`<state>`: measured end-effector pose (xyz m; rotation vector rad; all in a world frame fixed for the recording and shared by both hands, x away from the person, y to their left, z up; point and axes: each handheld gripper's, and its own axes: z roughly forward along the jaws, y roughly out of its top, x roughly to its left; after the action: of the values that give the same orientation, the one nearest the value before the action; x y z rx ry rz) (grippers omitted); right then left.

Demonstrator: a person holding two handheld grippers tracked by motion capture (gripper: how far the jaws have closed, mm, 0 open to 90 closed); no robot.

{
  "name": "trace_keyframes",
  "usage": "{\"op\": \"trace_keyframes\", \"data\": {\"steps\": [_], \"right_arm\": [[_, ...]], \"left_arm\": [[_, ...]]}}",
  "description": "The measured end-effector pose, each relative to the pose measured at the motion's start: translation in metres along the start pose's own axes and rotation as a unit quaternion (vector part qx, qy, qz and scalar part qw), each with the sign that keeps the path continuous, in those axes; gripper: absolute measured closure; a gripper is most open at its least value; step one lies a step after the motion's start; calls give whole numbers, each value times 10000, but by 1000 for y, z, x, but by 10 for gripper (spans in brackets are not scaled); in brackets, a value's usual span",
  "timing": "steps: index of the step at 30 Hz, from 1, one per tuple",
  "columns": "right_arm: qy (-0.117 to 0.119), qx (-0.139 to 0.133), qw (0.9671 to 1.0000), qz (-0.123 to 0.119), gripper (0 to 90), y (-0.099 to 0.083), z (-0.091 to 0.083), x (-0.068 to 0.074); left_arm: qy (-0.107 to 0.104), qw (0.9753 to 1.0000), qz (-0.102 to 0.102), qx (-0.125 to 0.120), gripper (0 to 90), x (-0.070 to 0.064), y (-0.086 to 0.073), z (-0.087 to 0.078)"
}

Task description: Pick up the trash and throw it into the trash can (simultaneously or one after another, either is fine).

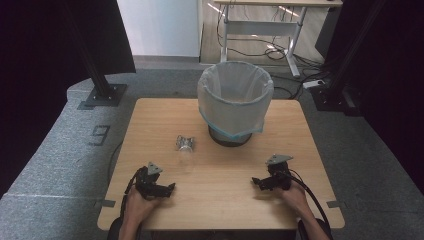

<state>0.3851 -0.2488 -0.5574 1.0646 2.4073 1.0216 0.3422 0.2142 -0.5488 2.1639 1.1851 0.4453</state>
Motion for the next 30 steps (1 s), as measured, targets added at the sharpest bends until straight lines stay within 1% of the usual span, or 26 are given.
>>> {"op": "trace_keyframes", "data": {"steps": [15, 20, 21, 22, 23, 24, 25, 27, 28, 29, 30], "right_arm": [[-25, -1, 10000, 20, 0, -2, -2, 2], [-2, 6, 10000, 13, 0, -2, -3, 2], [-2, 5, 10000, 14, 0, -2, -3, 2], [-1, 5, 10000, 11, 0, -3, -3, 2], [-1, 5, 10000, 11, 0, -3, -3, 2], [0, 6, 10000, 11, 0, -3, -3, 2], [-1, 4, 10000, 8, 0, -3, -3, 2], [-2, 5, 10000, 11, 0, -3, -3, 2], [-2, 5, 10000, 10, 0, -3, -3, 2], [-2, 5, 10000, 10, 0, -3, -3, 2], [4, 5, 10000, 10, 0, -3, -3, 2]], "left_arm": [[2, 10000, -2, 7, 0, 0, 0, 0], [24, 10000, -6, 81, 0, -1, 3, 1], [10, 10000, 11, 89, 2, -2, 4, 1], [77, 9999, 105, 83, 5, -4, 6, 1], [77, 9999, 105, 83, 8, -4, 6, 1], [111, 9998, 165, 80, 8, -6, 7, 1], [145, 9995, 271, 67, 11, -8, 9, 1], [140, 9995, 285, 46, 12, -9, 10, 2], [71, 9996, 261, -9, 14, -9, 13, 2], [71, 9996, 261, -9, 14, -9, 13, 2], [23, 9997, 228, -43, 14, -9, 14, 2]]}}
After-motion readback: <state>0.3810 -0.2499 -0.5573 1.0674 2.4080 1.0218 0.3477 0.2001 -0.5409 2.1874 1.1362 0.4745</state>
